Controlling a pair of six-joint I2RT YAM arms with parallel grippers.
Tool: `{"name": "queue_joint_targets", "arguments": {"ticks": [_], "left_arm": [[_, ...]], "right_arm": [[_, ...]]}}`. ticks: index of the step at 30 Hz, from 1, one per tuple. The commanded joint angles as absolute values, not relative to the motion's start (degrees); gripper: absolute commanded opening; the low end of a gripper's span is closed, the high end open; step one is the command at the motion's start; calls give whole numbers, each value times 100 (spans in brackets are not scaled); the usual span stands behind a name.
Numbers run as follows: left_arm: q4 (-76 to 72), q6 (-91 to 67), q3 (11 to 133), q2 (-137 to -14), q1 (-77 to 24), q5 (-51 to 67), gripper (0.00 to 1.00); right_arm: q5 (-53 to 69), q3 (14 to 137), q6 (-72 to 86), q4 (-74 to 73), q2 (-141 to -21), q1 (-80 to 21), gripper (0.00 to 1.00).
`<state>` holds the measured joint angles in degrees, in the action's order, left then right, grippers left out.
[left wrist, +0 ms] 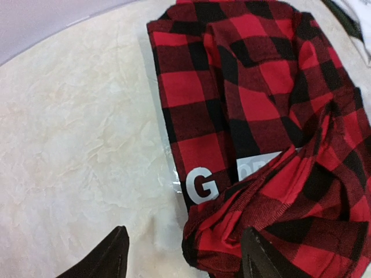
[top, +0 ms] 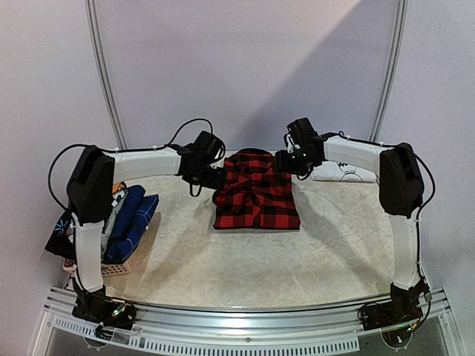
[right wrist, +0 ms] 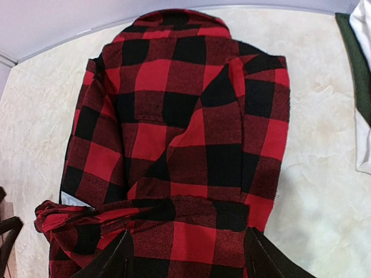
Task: Fold and stack the mixed laundry pile
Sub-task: Fold the 2/3-rectangle-folded shirt at the center of the board.
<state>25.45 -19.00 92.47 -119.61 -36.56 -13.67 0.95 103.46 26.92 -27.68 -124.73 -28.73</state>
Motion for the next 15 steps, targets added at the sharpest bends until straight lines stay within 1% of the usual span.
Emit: {"name": "queue_joint_targets", "arguments": {"ticks": [1,6,10,13,15], "left_arm": [[2332,-1913,8729,-11295,-3599,-1580,68],[2114,-2013,7949,-10698,-3700,-1584,68],[1999,-2084,7445,-10306,-3856,-1558,64],[1890,-2165,7075,-10083,-3966,-1509,59],[1748,-2203,6862,-10000,-4048,-1420,57]], "right_arm": [[-67,10398,2471,-2974,-11950,-2843,66],[695,9873,2273,-2715,-11535,-2994,66],[1180,9350,1994,-2450,-11186,-3240,60],[1528,9007,1812,-2299,-10910,-3431,54],[1744,8817,1631,-2196,-10792,-3583,51]]}}
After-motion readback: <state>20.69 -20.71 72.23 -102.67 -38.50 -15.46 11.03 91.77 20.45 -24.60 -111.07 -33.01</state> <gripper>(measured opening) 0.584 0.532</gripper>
